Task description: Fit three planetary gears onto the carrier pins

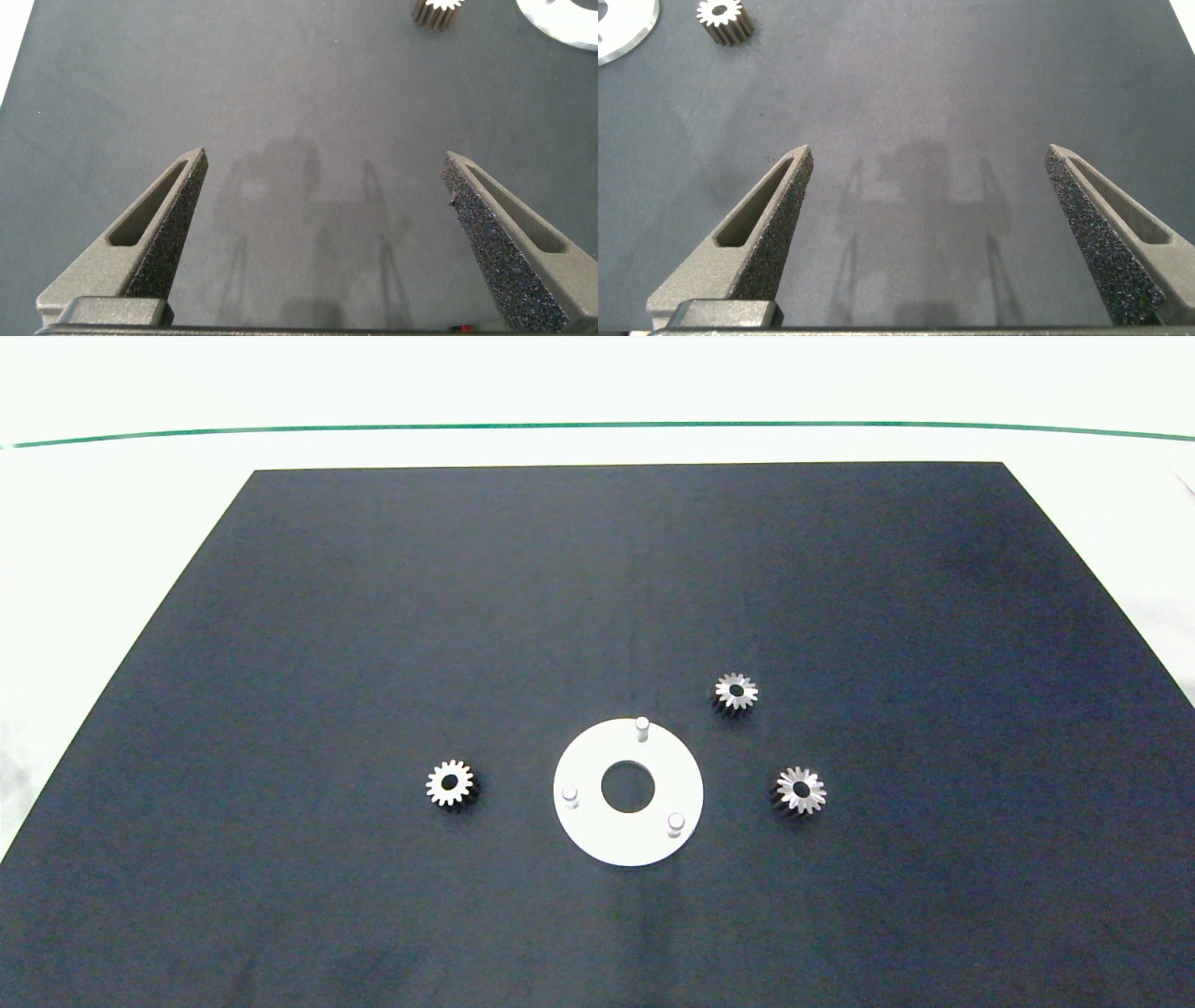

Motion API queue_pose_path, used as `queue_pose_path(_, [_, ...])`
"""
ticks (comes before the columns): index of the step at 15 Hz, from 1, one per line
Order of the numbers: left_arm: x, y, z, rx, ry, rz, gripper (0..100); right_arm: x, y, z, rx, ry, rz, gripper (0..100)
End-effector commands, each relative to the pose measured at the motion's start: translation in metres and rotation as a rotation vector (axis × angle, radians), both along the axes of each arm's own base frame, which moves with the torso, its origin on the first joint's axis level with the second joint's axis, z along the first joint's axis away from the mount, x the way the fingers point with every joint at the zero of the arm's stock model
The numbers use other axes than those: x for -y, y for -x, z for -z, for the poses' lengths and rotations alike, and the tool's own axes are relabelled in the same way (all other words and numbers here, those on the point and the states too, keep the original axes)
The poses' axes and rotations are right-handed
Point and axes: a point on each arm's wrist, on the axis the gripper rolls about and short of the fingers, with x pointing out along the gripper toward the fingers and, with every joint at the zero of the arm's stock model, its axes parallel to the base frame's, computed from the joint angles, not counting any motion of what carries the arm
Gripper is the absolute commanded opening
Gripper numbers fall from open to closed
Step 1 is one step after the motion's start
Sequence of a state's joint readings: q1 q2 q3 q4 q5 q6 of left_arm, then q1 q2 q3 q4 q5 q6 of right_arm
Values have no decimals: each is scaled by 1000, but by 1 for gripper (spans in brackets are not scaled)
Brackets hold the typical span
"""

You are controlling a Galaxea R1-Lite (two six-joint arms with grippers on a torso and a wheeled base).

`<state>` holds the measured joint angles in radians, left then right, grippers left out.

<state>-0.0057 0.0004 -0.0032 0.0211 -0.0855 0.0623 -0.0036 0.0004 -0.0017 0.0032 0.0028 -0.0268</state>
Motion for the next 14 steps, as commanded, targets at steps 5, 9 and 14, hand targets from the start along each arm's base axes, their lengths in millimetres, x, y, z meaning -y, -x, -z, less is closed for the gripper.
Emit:
queue_pose_path(5, [0,0,0,-2,-1,1,100,0,-1,0,-12,8,-6,100])
queue_pose_path(9, [0,-1,-1,-13,-16,-16,100,0,-1,-1,-13,10,5,100])
queue_pose_path(14, [0,-2,-3,-24,-50,-15,100,0,5,-10,-38,59,3,100])
